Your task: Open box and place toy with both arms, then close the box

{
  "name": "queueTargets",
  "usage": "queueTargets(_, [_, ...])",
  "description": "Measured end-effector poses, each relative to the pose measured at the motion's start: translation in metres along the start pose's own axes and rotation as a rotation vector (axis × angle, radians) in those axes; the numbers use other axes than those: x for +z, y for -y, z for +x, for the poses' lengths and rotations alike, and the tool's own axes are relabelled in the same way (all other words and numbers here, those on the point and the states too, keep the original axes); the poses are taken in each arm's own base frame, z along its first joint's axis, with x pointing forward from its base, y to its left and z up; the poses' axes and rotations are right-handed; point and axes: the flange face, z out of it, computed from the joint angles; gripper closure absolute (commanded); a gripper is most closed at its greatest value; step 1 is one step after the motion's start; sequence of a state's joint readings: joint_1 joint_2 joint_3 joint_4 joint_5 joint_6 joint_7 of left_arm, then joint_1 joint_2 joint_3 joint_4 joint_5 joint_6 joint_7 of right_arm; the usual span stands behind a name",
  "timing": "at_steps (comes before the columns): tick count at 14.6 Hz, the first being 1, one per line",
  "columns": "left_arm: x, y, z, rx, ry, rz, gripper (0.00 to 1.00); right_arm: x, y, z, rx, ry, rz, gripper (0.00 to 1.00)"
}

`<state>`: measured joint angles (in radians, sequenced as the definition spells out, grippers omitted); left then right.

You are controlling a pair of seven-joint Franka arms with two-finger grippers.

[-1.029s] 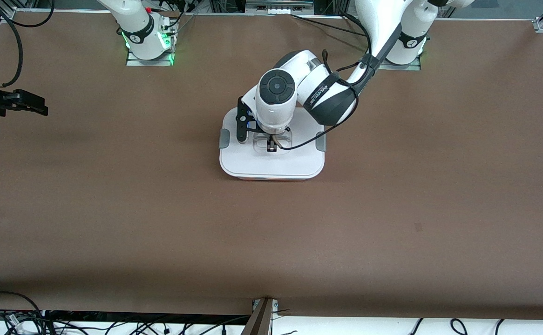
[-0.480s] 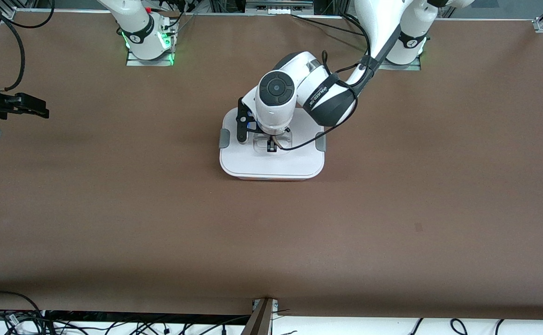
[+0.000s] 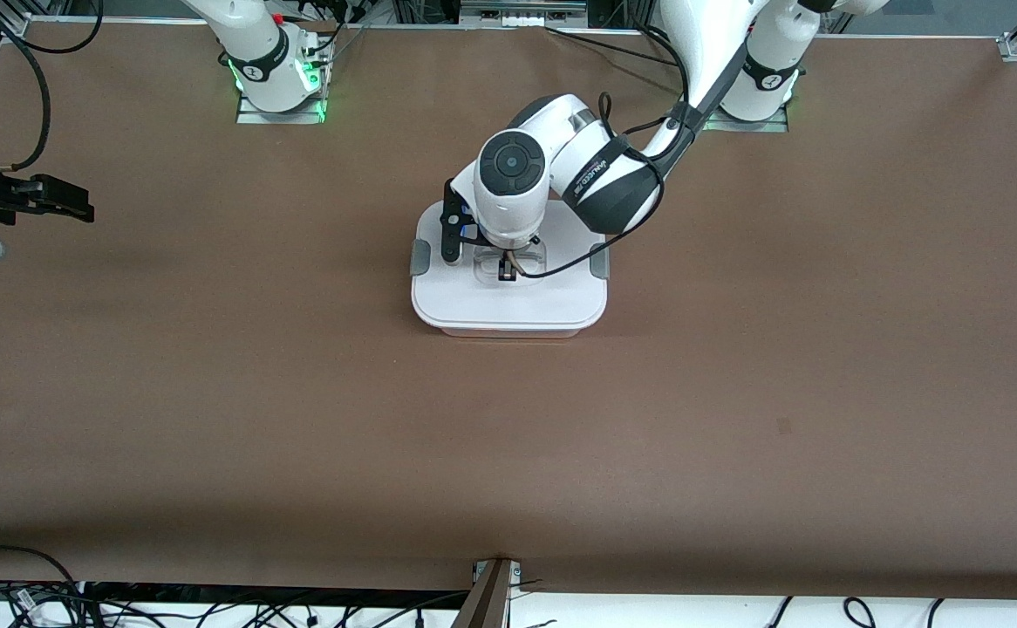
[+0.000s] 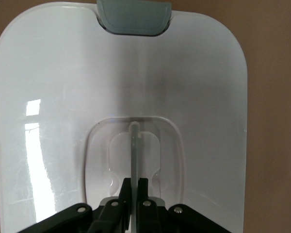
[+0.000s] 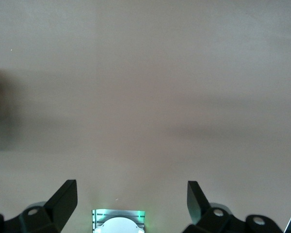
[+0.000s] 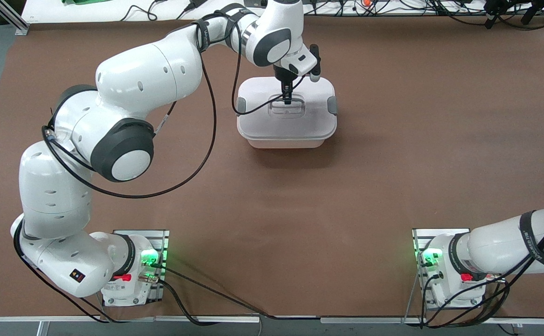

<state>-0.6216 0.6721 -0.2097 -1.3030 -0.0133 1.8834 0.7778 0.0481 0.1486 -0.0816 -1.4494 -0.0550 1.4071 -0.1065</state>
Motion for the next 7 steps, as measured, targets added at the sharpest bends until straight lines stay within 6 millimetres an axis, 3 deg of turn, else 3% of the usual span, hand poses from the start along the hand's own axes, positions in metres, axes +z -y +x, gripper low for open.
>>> queueTargets(1, [0.0,0.0,0.0,-0.001,0.0,0.0,1.0,0.0,0.001,0.0,-0.002,0.0,0.0,0.0])
queueTargets(2, [0.0,0.001,0.0,-0.001,0.0,0.001,0.01,0.0,0.002,0.0,-0.004,-0.001,0.0,0.0])
queueTargets(5, [0.0,0.0,-0.001,-0.002,0.003,0.0,0.0,-0.001,0.01,0.001,-0.017,-0.002,-0.002,0.0])
queueTargets(7, [-0.014,0.001,-0.005,-0.012,0.002,0.009,0.0,-0.001,0.012,0.001,-0.021,-0.005,-0.003,0.0])
